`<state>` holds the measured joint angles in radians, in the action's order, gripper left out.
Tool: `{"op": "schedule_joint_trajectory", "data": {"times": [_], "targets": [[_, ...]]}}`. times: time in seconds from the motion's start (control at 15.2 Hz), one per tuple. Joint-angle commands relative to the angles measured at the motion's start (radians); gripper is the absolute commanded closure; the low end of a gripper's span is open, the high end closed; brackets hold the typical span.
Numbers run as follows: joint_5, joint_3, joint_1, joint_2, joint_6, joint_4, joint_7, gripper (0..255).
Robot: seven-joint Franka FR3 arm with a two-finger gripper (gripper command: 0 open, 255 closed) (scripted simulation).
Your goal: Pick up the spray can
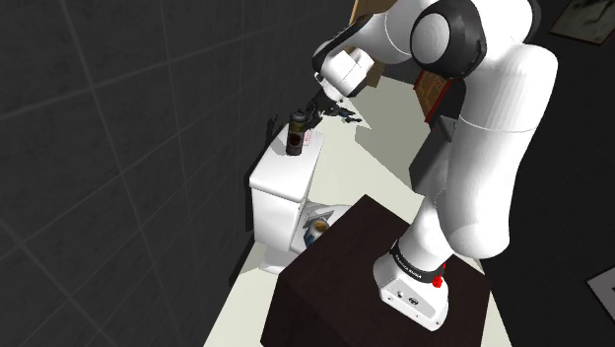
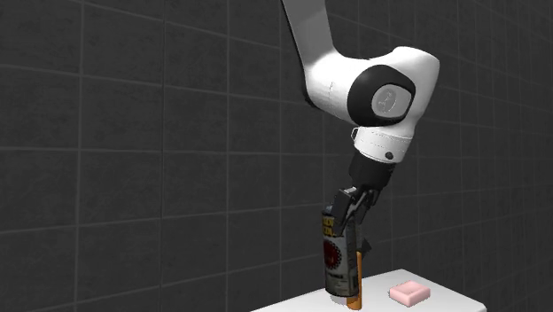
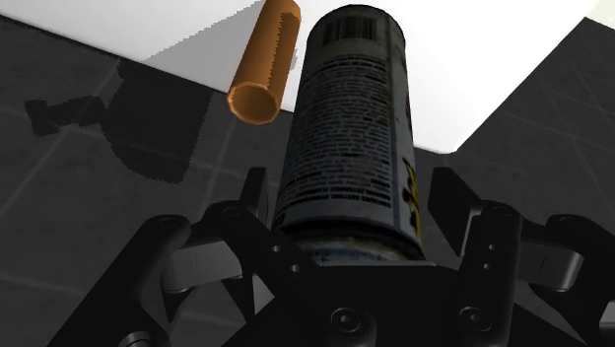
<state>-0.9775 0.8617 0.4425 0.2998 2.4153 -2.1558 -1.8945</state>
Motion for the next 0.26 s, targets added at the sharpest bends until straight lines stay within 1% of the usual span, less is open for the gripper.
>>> {"op": "schedule_joint_trajectory", "data": {"times": [0.0,0.07,0.2], "targets": [[0.034,0.016,0.013,-0.022,-0.006,0.002,0.028,255],[0.052,0.024,0.020,-0.034,-0.009,0.003,0.042,255],[0.055,0.025,0.021,-0.035,-0.009,0.003,0.044,255]]}}
